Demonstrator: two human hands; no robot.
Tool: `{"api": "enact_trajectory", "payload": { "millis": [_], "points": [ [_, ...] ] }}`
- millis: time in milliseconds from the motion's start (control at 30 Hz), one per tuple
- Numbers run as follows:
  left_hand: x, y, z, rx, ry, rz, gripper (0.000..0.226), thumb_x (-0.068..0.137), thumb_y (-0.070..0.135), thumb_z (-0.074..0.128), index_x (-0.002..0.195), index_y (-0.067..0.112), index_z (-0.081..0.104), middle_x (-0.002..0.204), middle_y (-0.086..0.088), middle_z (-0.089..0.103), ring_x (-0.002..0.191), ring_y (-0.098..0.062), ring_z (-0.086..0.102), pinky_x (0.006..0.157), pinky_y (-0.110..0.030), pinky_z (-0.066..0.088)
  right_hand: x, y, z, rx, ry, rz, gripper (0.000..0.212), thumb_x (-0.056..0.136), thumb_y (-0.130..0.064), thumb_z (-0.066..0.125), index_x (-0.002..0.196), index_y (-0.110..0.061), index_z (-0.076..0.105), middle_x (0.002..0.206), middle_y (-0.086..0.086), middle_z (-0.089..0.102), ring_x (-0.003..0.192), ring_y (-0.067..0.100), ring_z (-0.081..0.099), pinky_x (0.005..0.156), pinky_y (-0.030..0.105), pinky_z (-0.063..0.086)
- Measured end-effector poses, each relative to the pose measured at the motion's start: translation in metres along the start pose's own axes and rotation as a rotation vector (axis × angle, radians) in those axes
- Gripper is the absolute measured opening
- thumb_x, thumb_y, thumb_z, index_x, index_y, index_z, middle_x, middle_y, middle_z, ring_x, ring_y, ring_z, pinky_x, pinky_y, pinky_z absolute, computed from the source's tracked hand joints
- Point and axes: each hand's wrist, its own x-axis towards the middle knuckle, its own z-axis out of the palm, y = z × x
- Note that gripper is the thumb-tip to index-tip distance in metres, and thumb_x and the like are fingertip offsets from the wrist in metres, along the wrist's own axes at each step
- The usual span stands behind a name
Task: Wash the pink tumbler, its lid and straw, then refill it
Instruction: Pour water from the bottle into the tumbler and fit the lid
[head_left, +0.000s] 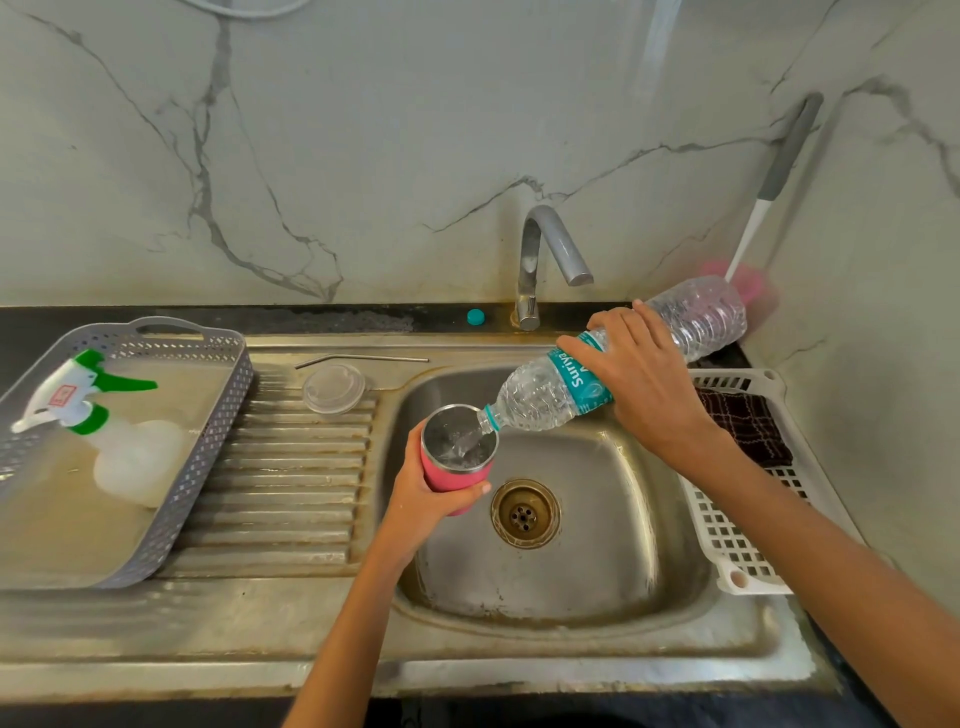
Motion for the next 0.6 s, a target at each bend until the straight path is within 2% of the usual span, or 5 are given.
{"api": "enact_trajectory", "payload": {
  "millis": [400,600],
  "points": [
    [-0.0012,-0.0013,0.0012,0.017,-0.006,0.014,0.087,0.062,0.003,0.09,0.129,0.036,0.045,0.118,0.017,0.06,0.112,-0.009,0.059,0.072,-0.022,0.056,-0.0004,-0.0015,0.0007,-0.027,-0.004,0.004,0.095,0.039,-0.022,0.098,0.125,-0.02,0.059,0.119,0.02,0.059,0.113,0.039,0.056,0.105,0.053,0.037],
    [0.0001,-0.0045,-0.0016,0.03,0.008,0.024,0.091,0.06,0.006,0.091,0.132,0.033,0.044,0.121,0.012,0.06,0.114,-0.01,0.058,0.08,-0.024,0.055,0.0005,-0.002,0.0,-0.031,-0.029,0.011,0.094,0.044,-0.021,0.097,0.128,-0.022,0.056,0.123,0.018,0.057,0.116,0.038,0.053,0.109,0.051,0.033]
  ]
}}
